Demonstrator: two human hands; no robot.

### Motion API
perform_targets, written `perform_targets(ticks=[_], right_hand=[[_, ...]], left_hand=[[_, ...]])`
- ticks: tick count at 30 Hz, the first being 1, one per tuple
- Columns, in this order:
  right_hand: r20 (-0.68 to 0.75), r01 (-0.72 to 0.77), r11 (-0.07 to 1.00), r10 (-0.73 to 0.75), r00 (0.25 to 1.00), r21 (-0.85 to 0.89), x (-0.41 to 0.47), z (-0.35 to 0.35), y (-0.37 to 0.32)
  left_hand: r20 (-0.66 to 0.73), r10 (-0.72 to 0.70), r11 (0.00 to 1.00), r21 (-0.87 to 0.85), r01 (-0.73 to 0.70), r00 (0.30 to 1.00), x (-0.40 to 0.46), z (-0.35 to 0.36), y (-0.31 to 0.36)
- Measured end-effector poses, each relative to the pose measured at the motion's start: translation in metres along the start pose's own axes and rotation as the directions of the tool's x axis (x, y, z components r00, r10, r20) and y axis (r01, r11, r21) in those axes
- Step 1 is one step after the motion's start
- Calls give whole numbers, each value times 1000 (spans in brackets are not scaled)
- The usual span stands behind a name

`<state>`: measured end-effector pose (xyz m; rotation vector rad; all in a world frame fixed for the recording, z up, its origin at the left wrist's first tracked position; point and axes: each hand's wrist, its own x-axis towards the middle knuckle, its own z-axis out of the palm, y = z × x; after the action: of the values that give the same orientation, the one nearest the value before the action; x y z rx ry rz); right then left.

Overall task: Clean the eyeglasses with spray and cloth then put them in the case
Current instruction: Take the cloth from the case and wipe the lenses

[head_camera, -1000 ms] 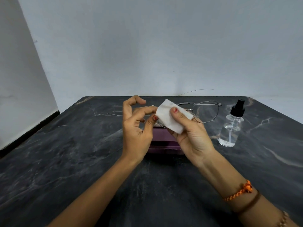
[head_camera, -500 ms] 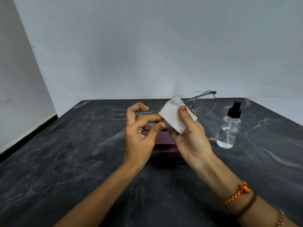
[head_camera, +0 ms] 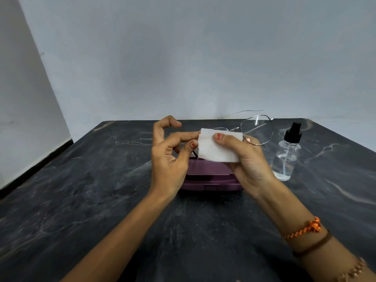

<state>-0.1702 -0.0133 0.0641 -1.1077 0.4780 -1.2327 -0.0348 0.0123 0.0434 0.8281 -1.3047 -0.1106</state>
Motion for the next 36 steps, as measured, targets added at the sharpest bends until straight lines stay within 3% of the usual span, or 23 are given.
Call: perform_targets(ticks=[13,24,36], right_hand=[[-88,12,909,27,996,416,-2,13,10],[70,-28,965,10,997,262,-1,11,17],[82,38,993,-29,996,-108,-5,5,10]], left_hand=[[27,-10,1000,-16,11,1000,-10,7,6],[27,103,991,78,-105,994,-10,5,0],[-24,93,995,40,-92,995,-3,1,-4]])
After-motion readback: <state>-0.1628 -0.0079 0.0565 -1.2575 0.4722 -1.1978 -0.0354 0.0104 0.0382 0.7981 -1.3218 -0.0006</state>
